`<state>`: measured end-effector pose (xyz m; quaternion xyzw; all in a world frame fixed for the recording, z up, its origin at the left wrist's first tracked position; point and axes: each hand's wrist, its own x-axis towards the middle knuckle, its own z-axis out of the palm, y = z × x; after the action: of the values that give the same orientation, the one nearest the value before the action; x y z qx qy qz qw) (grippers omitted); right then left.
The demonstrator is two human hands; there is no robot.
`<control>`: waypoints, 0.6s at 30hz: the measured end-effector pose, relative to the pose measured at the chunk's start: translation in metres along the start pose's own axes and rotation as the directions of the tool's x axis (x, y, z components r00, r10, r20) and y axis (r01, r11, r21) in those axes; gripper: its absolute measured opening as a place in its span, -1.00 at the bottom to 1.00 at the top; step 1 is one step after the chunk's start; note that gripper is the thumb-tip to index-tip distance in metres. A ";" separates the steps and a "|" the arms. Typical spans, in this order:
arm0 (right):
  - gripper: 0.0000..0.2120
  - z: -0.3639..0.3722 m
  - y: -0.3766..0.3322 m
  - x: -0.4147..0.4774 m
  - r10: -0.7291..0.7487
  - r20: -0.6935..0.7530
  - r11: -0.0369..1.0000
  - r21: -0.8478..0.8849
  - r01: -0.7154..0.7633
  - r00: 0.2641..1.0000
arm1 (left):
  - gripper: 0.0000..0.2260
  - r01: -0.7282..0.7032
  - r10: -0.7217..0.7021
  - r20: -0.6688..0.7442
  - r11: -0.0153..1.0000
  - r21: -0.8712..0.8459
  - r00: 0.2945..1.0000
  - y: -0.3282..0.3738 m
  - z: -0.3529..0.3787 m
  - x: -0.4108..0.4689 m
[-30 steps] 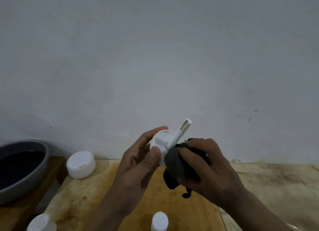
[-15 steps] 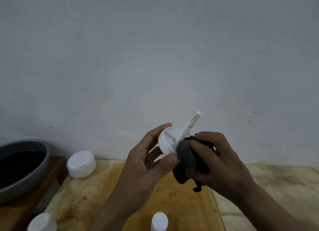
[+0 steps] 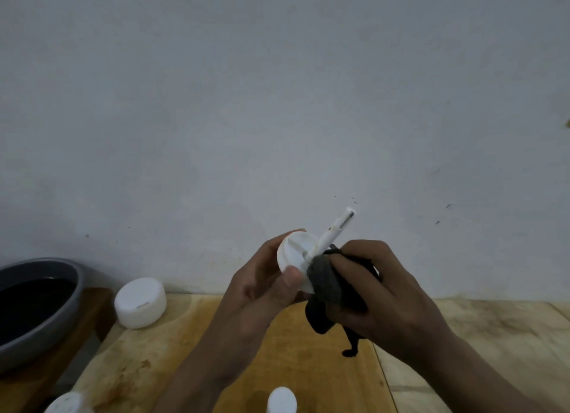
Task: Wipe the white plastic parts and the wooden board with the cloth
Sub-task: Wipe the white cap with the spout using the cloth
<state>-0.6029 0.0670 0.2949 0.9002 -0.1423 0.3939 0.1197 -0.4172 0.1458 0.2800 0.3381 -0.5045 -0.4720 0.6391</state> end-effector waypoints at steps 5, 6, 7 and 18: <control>-0.67 0.001 -0.009 -0.002 -0.021 -0.010 0.997 0.080 0.021 1.000 | -0.39 0.131 -0.112 0.085 0.951 -0.281 0.990 0.002 -0.007 -0.006; -0.68 0.001 -0.009 -0.001 -0.034 -0.006 0.996 0.086 0.034 0.999 | -0.38 0.173 -0.143 0.115 0.933 -0.316 0.983 0.002 -0.008 -0.006; -0.69 0.000 -0.008 -0.001 -0.042 0.001 0.996 0.082 0.041 0.999 | -0.38 0.189 -0.156 0.131 0.935 -0.301 0.979 0.002 -0.009 -0.008; -0.56 0.004 -0.006 -0.003 -0.002 0.046 0.999 0.036 0.001 0.999 | -0.42 -0.011 0.007 -0.054 0.997 -0.073 0.999 0.001 -0.008 -0.004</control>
<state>-0.6000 0.0716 0.2888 0.9110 -0.1373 0.3757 0.1004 -0.4091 0.1493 0.2773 0.3245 -0.4711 -0.4780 0.6665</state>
